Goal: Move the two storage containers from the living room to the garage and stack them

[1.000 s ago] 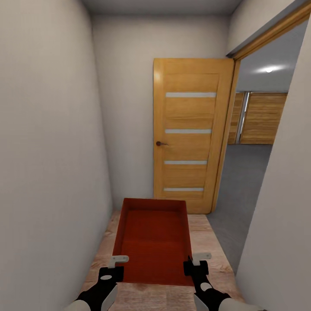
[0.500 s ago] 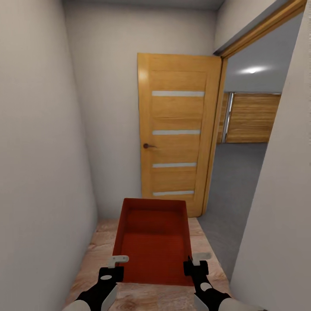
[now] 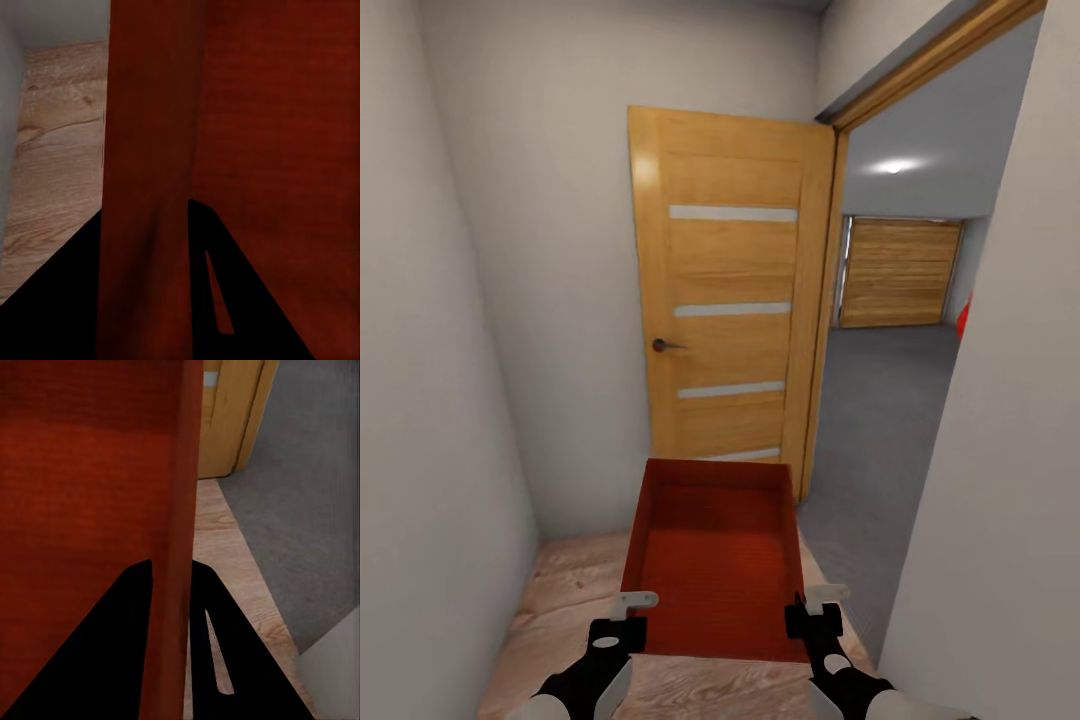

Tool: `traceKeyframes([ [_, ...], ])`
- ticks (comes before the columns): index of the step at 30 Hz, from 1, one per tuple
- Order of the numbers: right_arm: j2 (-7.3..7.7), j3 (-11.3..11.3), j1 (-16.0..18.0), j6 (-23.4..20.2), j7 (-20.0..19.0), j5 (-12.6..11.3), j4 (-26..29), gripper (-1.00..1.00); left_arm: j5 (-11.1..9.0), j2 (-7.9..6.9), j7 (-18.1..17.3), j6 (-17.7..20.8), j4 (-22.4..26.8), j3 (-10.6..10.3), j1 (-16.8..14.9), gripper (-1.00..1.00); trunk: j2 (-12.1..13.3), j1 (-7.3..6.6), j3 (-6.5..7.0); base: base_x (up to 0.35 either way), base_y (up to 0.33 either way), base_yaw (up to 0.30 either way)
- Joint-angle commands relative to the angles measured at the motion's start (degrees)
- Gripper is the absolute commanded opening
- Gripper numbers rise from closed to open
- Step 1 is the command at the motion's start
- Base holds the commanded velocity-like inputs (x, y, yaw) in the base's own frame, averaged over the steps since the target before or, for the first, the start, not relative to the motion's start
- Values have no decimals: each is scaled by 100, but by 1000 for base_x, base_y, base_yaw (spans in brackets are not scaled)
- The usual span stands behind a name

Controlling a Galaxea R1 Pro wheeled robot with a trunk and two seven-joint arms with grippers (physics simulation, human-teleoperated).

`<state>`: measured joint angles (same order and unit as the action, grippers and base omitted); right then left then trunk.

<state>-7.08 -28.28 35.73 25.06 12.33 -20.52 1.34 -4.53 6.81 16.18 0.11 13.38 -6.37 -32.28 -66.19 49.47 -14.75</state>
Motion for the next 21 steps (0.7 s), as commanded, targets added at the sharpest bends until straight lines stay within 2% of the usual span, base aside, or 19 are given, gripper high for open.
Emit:
traceKeyframes([
  [1,-4,420,13,271,42,-127,1,-100,-92,-5,61,6,-116,-13,2,-100,-4,4,-6,322,165,-257],
  [21,-4,420,13,271,42,-139,0,-100,-92,-5,61,6,-138,-16,2,-100,-4,4,-6,310,189,-257],
])
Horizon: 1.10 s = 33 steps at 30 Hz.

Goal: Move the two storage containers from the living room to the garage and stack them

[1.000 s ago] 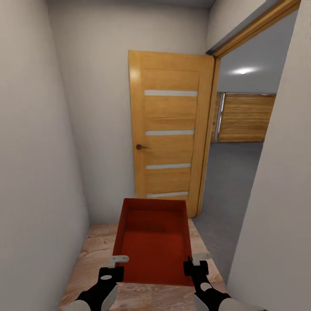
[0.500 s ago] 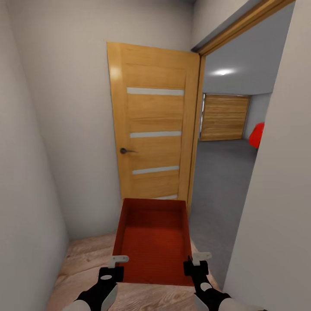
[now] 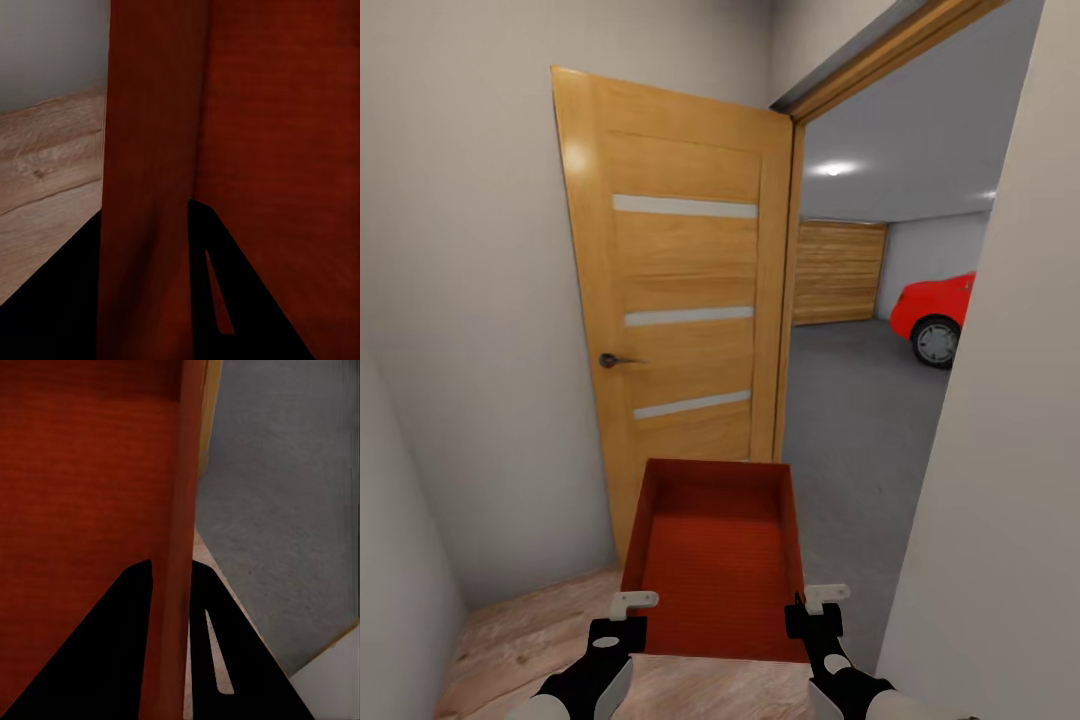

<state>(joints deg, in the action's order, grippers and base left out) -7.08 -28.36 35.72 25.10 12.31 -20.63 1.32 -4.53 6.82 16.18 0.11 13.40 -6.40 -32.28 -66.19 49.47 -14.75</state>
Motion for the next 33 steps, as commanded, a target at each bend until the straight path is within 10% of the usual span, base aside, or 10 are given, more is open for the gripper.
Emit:
traceKeyframes([
  [1,-4,428,12,267,43,-129,2,-100,-92,-5,60,6,-133,-15,3,-100,-4,3,-6,306,193,-257],
  [33,-4,428,14,267,43,-116,3,-100,-100,4,109,1,-125,5,3,-100,-4,3,-6,170,136,-192],
])
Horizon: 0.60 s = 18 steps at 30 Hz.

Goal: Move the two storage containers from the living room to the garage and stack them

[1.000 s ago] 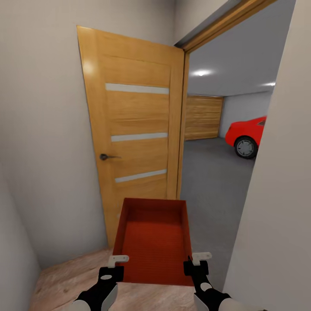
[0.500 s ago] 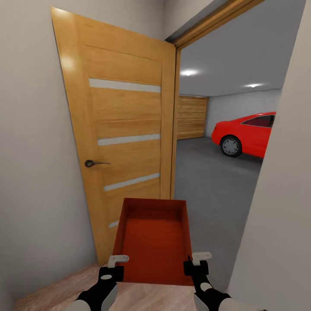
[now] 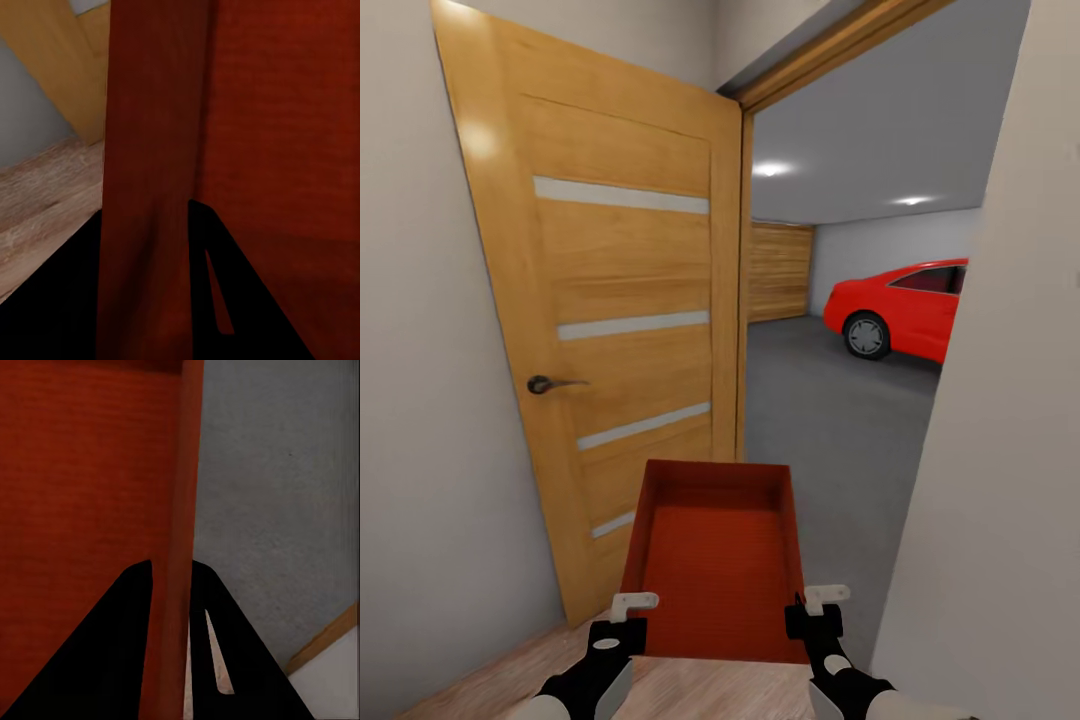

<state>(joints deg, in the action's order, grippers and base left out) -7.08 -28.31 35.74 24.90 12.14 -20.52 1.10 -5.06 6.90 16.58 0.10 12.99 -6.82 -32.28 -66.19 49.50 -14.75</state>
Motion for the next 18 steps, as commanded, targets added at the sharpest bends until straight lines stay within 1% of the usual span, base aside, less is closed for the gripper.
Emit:
traceKeyframes([
  [1,-4,422,12,287,61,-130,26,-100,-47,-4,74,4,-88,48,2,-100,-5,1,-7,67,256,-281],
  [18,-4,422,12,287,61,-145,24,-100,-47,-4,65,8,-139,58,2,-100,-5,1,-7,106,307,-283],
])
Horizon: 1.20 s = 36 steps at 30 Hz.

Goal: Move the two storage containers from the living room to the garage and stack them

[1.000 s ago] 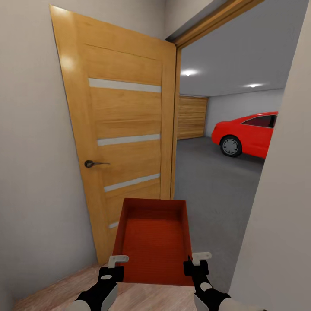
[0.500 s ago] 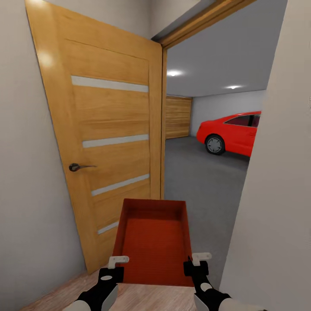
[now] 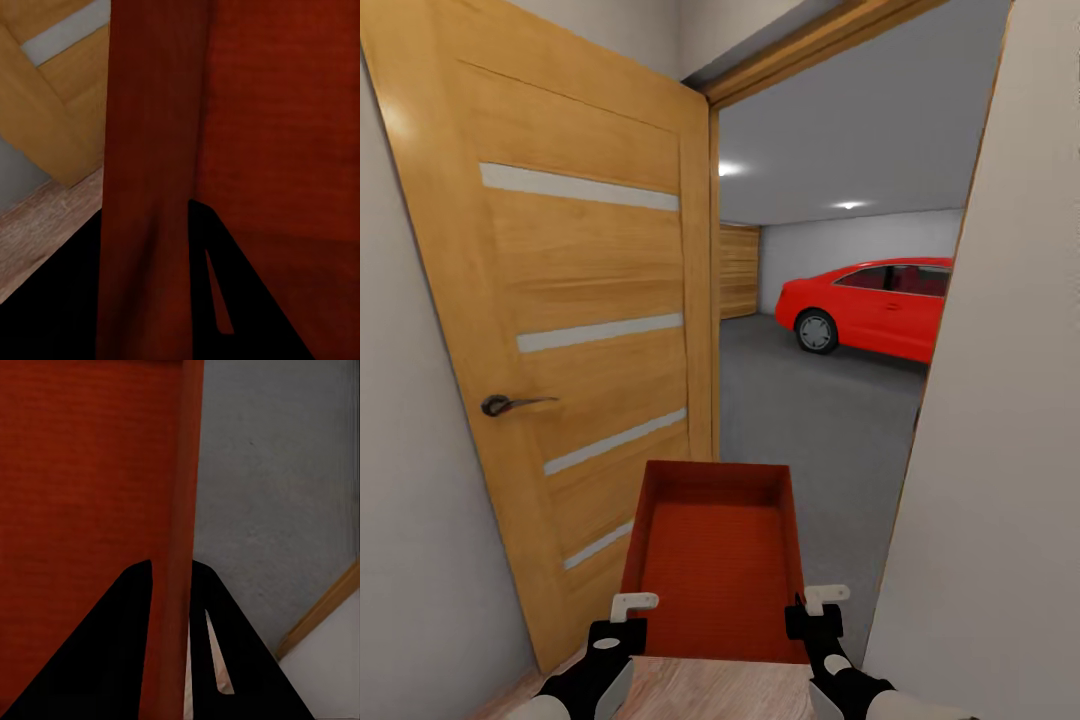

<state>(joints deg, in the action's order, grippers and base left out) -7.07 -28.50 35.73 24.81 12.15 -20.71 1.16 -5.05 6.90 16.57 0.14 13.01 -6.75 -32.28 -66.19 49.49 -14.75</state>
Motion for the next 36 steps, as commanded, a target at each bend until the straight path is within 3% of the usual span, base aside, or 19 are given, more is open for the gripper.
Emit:
traceKeyframes([
  [1,-5,441,11,297,59,-126,19,-100,-48,-4,66,3,-140,49,3,-100,-5,2,-7,127,322,-283],
  [11,-5,441,13,297,59,-135,19,-100,-44,-10,32,3,-141,44,3,-100,-5,2,-7,165,322,-272],
  [23,-5,440,13,297,59,-109,18,-100,-40,-10,31,3,-129,33,3,-100,-5,2,-7,236,279,-43],
  [36,-5,441,13,297,59,-151,18,-100,-29,-6,31,-5,-81,25,3,-100,-5,2,-7,230,217,-268],
])
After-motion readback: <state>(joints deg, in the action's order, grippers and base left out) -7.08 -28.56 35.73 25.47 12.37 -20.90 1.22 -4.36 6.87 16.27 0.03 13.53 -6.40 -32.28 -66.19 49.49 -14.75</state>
